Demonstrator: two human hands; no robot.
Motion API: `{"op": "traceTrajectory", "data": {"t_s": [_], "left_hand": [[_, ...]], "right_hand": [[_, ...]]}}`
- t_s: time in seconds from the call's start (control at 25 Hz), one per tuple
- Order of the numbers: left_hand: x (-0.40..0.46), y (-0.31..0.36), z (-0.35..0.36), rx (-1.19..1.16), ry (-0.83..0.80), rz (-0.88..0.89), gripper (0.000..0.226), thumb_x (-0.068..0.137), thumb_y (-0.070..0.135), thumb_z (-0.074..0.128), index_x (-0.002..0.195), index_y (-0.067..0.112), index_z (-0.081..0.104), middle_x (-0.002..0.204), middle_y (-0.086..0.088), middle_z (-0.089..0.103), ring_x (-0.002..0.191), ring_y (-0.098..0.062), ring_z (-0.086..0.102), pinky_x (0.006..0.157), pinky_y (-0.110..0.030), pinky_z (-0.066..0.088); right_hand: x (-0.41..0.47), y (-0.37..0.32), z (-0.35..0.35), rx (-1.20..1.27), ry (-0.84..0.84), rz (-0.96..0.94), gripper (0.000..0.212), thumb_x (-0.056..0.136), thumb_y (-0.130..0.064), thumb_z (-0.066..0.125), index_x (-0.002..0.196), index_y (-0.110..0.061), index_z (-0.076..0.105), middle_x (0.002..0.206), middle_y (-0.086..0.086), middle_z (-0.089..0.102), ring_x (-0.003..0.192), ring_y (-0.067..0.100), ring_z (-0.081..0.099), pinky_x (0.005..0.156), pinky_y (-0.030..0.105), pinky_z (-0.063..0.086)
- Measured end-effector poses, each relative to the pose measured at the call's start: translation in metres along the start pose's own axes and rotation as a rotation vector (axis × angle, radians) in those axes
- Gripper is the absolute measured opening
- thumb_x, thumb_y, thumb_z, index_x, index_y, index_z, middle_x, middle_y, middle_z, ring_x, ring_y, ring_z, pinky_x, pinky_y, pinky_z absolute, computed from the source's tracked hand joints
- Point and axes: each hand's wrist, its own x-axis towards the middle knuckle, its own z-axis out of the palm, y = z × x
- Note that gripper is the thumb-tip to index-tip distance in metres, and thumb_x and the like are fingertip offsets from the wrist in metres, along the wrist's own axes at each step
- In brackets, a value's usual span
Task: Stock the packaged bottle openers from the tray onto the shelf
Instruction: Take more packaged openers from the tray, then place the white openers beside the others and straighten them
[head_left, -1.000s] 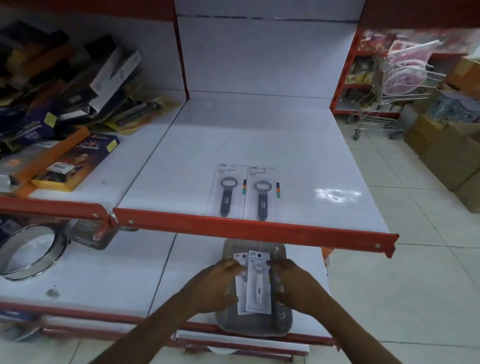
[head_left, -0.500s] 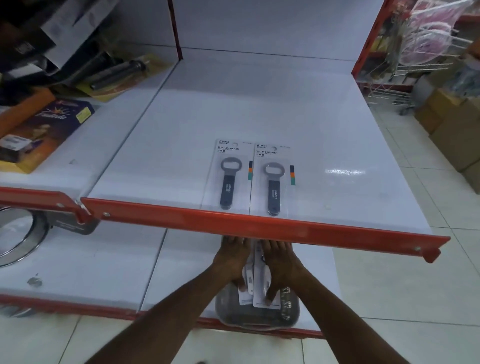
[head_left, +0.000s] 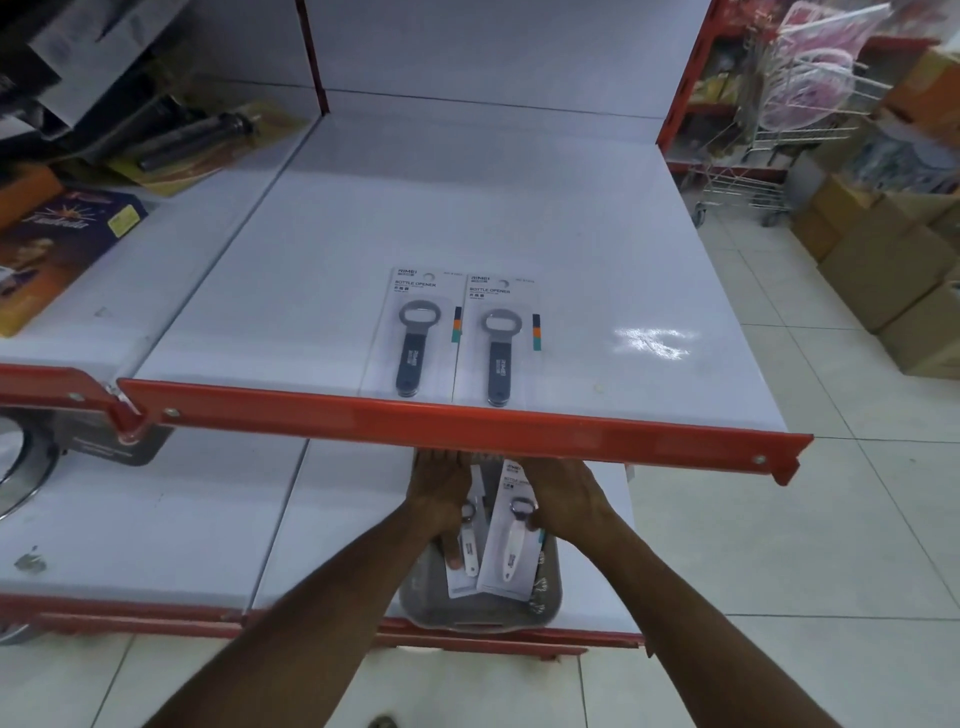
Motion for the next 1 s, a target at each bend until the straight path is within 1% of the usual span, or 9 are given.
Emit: {"op": "traceTrajectory", "data": {"t_s": [0.04, 0.16, 0.28, 0.36, 0.44, 0.6, 0.72, 0.88, 1.0], "left_hand": [[0.004, -0.001, 0.005, -0.041, 0.044, -0.051, 0.072, 0.072, 0.025, 0.084, 0.132, 0.004, 0.051, 0.136, -0.018, 0.055, 0.127, -0.037, 0.048, 0.112, -0.047, 0.033], [0.015, 0.0, 0.017, -0.067, 0.103, -0.128, 0.062, 0.089, 0.019, 0.066, 0.142, 0.003, 0.039, 0.15, -0.02, 0.042, 0.138, -0.038, 0.035, 0.118, -0.046, 0.021], [0.016, 0.001, 0.012, 0.026, -0.014, -0.119, 0.125, 0.067, 0.047, 0.086, 0.155, 0.009, 0.005, 0.165, -0.018, 0.01, 0.152, -0.04, 0.01, 0.124, -0.047, 0.013], [0.003, 0.002, -0.005, -0.06, -0.078, -0.099, 0.139, 0.048, 0.045, 0.096, 0.154, 0.015, 0.012, 0.164, -0.013, 0.019, 0.151, -0.037, 0.019, 0.122, -0.04, 0.025], [-0.012, -0.001, -0.022, -0.335, -0.094, -0.097, 0.117, 0.056, 0.022, 0.096, 0.15, 0.017, 0.026, 0.157, -0.01, 0.035, 0.143, -0.033, 0.037, 0.11, -0.024, 0.04], [-0.084, -0.006, -0.053, -0.446, 0.068, -0.02, 0.081, 0.079, 0.012, 0.079, 0.143, 0.024, 0.031, 0.12, -0.008, 0.067, 0.104, -0.026, 0.069, 0.088, -0.036, 0.06], [-0.156, -0.007, -0.074, -0.382, 0.313, 0.032, 0.028, 0.092, 0.018, 0.065, 0.106, 0.035, 0.048, 0.096, 0.002, 0.073, 0.081, -0.015, 0.069, 0.077, -0.032, 0.061], [-0.226, 0.0, -0.129, -0.495, 0.613, 0.085, 0.025, 0.086, 0.029, 0.071, 0.104, 0.037, 0.054, 0.1, 0.021, 0.071, 0.079, -0.004, 0.068, 0.067, -0.007, 0.053], [-0.251, 0.016, -0.191, -0.758, 0.776, 0.138, 0.028, 0.08, 0.03, 0.071, 0.102, 0.036, 0.054, 0.088, 0.036, 0.071, 0.079, 0.003, 0.07, 0.065, -0.006, 0.053]], "right_hand": [[-0.004, 0.001, 0.002, -0.017, 0.053, -0.005, 0.043, 0.079, -0.014, 0.076, 0.115, -0.019, 0.053, 0.108, 0.008, 0.067, 0.08, 0.027, 0.069, 0.059, 0.018, 0.055], [-0.019, -0.004, -0.002, -0.104, 0.149, -0.091, 0.07, 0.076, -0.019, 0.079, 0.135, -0.022, 0.04, 0.131, 0.007, 0.06, 0.111, 0.032, 0.064, 0.088, 0.041, 0.058], [-0.026, -0.003, -0.001, -0.02, 0.123, -0.087, 0.061, 0.081, -0.016, 0.074, 0.134, -0.021, 0.046, 0.134, 0.008, 0.06, 0.119, 0.031, 0.06, 0.099, 0.044, 0.05], [-0.033, -0.002, -0.004, 0.067, 0.143, -0.098, 0.044, 0.083, -0.013, 0.071, 0.123, -0.022, 0.056, 0.126, 0.005, 0.066, 0.112, 0.028, 0.064, 0.097, 0.042, 0.053], [-0.043, -0.004, -0.009, 0.147, 0.189, -0.118, 0.036, 0.08, -0.004, 0.071, 0.108, -0.025, 0.064, 0.114, 0.0, 0.072, 0.1, 0.02, 0.069, 0.09, 0.036, 0.058], [-0.084, -0.027, -0.038, 0.259, 0.243, -0.167, 0.027, 0.084, -0.003, 0.068, 0.093, -0.027, 0.072, 0.1, -0.007, 0.076, 0.084, 0.007, 0.068, 0.079, 0.025, 0.06], [-0.125, -0.054, -0.082, 0.342, 0.34, -0.296, 0.025, 0.087, -0.004, 0.066, 0.096, -0.025, 0.074, 0.096, -0.012, 0.075, 0.089, 0.0, 0.066, 0.079, 0.016, 0.056], [-0.164, -0.086, -0.15, 0.5, 0.414, -0.405, 0.028, 0.088, -0.006, 0.065, 0.096, -0.031, 0.071, 0.093, -0.029, 0.065, 0.088, -0.019, 0.06, 0.069, -0.001, 0.047], [-0.169, -0.098, -0.206, 0.534, 0.569, -0.479, 0.029, 0.086, -0.006, 0.066, 0.101, -0.031, 0.071, 0.093, -0.03, 0.064, 0.082, -0.014, 0.063, 0.064, 0.0, 0.046]]}}
